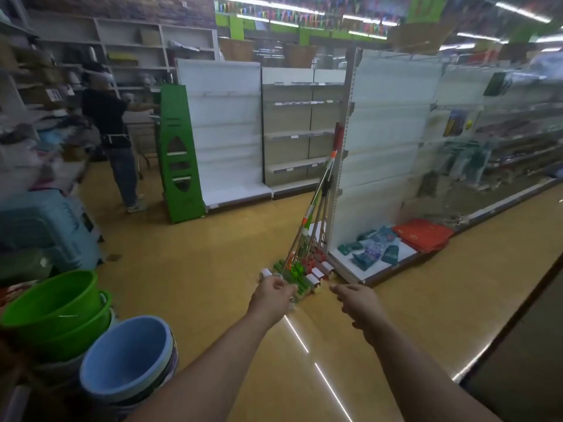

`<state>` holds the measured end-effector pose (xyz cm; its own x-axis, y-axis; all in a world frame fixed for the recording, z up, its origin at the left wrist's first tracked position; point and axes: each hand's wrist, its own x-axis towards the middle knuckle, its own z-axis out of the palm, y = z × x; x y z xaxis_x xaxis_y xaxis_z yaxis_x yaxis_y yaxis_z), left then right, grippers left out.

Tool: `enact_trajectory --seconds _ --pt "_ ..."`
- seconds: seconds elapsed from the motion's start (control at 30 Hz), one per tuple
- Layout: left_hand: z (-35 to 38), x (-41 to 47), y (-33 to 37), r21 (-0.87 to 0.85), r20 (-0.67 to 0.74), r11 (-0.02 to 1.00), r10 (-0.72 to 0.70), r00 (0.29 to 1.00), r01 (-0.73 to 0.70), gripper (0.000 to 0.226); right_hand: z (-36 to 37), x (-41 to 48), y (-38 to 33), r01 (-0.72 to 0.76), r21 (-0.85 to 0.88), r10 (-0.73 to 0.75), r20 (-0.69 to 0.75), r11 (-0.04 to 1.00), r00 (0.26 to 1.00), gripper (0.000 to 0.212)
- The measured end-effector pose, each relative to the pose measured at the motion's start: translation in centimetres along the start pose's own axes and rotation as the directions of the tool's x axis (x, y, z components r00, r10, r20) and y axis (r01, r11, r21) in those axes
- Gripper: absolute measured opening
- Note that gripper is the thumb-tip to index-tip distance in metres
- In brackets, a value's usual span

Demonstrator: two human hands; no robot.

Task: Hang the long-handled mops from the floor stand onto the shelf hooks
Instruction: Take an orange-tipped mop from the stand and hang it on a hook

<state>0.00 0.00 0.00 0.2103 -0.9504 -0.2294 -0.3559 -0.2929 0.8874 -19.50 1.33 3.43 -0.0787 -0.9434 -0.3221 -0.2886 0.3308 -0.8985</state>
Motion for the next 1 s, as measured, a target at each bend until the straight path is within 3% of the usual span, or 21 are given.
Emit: enact_trajectory --seconds 0.17,0.3,0.53,0.7,1.0 --pt "3.6 5.0 2.6 0.049 -0.015 0.998 -0.050 0.999 0.051 0.040 -2.9 7.5 0.0 -0.040 -0.029 0.040 -0.005 0.999 0.999 0.013" --pt "6.6 9.5 5.6 0.085 -0.043 0.995 -0.057 0.997 0.060 0.039 -5.9 13.3 -0.7 -0.064 -0.010 0.064 -0.008 0.998 0.998 0.027" --pt "11.0 16.5 9.6 0.080 -0.040 0.994 -0.075 0.996 0.078 0.037 -10.5 23.2 -1.8 -0.093 -0.020 0.092 -0.012 0.995 0.996 0.015" --pt "12.8 21.9 12.4 0.151 -0.038 0.984 -0.087 0.995 0.092 0.022 -12.9 29.1 -4.0 -0.160 -0.057 0.158 -0.040 0.985 0.987 0.023" --pt "14.6 34.5 15.3 0.147 0.030 0.986 -0.084 0.996 0.078 0.020 -13.4 39.4 -8.8 -0.101 -0.070 0.098 -0.050 0.992 0.994 0.019"
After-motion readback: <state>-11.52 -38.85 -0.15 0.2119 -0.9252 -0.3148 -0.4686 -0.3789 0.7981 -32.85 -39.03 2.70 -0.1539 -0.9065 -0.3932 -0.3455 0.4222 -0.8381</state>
